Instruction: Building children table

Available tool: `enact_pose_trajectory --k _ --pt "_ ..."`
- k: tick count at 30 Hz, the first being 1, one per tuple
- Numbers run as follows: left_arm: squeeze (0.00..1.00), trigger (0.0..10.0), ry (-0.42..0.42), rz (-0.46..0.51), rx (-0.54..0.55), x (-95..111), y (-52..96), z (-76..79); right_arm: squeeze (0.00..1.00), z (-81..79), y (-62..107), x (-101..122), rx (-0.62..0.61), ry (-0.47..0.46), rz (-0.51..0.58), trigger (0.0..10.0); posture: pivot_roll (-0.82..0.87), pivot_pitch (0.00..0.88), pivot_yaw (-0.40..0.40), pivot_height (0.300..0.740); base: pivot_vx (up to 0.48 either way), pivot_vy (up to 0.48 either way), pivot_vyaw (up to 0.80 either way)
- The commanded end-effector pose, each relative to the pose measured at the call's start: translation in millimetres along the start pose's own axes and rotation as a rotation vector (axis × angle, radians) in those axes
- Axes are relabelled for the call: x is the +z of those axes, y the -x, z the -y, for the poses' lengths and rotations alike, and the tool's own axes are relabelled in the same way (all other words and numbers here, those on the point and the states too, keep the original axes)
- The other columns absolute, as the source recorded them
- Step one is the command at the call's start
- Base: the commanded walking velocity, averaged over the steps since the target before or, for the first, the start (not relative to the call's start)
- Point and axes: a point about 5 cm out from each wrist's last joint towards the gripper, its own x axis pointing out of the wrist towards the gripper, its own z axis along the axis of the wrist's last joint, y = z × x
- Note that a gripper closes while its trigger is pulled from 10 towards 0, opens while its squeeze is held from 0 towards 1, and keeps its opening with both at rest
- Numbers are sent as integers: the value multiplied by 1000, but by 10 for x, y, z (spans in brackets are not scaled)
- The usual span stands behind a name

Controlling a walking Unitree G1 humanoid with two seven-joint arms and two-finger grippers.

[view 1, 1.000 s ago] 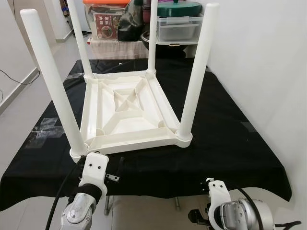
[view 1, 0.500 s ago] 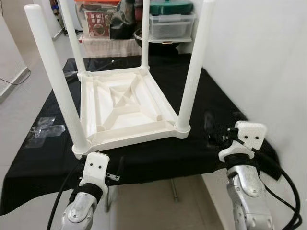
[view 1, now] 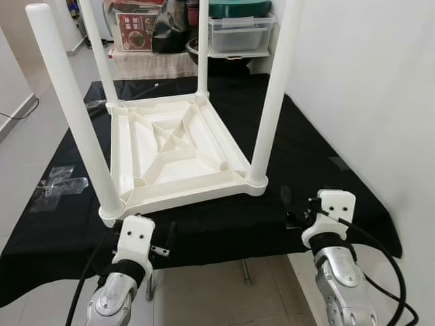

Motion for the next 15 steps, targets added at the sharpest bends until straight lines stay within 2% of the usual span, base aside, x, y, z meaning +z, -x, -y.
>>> enact_pose_trajectory --k 1,6,11,15 --pt "0 10000 -6 -7 1 -13 13 -7 0 -31 24 -193 75 -19 -196 10000 -37 52 -47 740 0 0 0" --pt "0 10000 -10 -1 -5 -4 9 -5 0 -42 18 -189 91 -10 -189 10000 -38 53 -48 740 0 0 0" --pt "0 10000 -52 58 -30 89 -5 21 0 -53 7 -173 108 -5 -163 10000 -41 55 -46 740 0 0 0" --pt "0 10000 -51 69 -32 111 -5 24 0 -60 8 -134 115 1 -134 10000 -41 55 -47 740 0 0 0"
